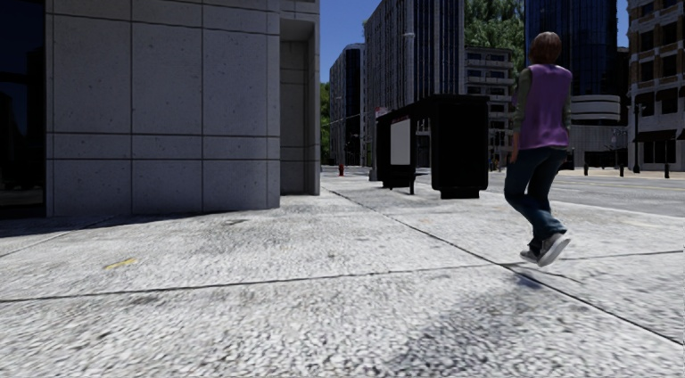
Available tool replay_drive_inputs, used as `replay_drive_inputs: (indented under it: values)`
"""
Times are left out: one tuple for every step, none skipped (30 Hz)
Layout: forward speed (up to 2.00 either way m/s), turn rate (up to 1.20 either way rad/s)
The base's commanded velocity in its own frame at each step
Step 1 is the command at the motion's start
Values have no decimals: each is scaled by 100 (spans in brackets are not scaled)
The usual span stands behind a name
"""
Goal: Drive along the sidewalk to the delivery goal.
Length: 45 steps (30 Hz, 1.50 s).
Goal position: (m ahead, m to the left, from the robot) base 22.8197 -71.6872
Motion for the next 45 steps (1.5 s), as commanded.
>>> replay_drive_inputs:
  values:
    - [167, 0]
    - [180, 0]
    - [200, 0]
    - [200, 0]
    - [200, 0]
    - [200, 0]
    - [200, 0]
    - [200, 0]
    - [200, 27]
    - [200, 27]
    - [200, 57]
    - [200, 79]
    - [200, 91]
    - [200, 94]
    - [200, 94]
    - [200, 86]
    - [200, 61]
    - [200, 47]
    - [200, 47]
    - [200, 34]
    - [200, 29]
    - [200, 26]
    - [200, 25]
    - [200, 25]
    - [200, 25]
    - [200, 24]
    - [200, 23]
    - [200, 18]
    - [200, 2]
    - [200, 0]
    - [200, 0]
    - [200, 0]
    - [200, 0]
    - [200, 0]
    - [200, 0]
    - [200, 0]
    - [200, 0]
    - [200, 0]
    - [200, 0]
    - [200, 0]
    - [200, 0]
    - [200, 0]
    - [200, 0]
    - [200, 0]
    - [200, 0]
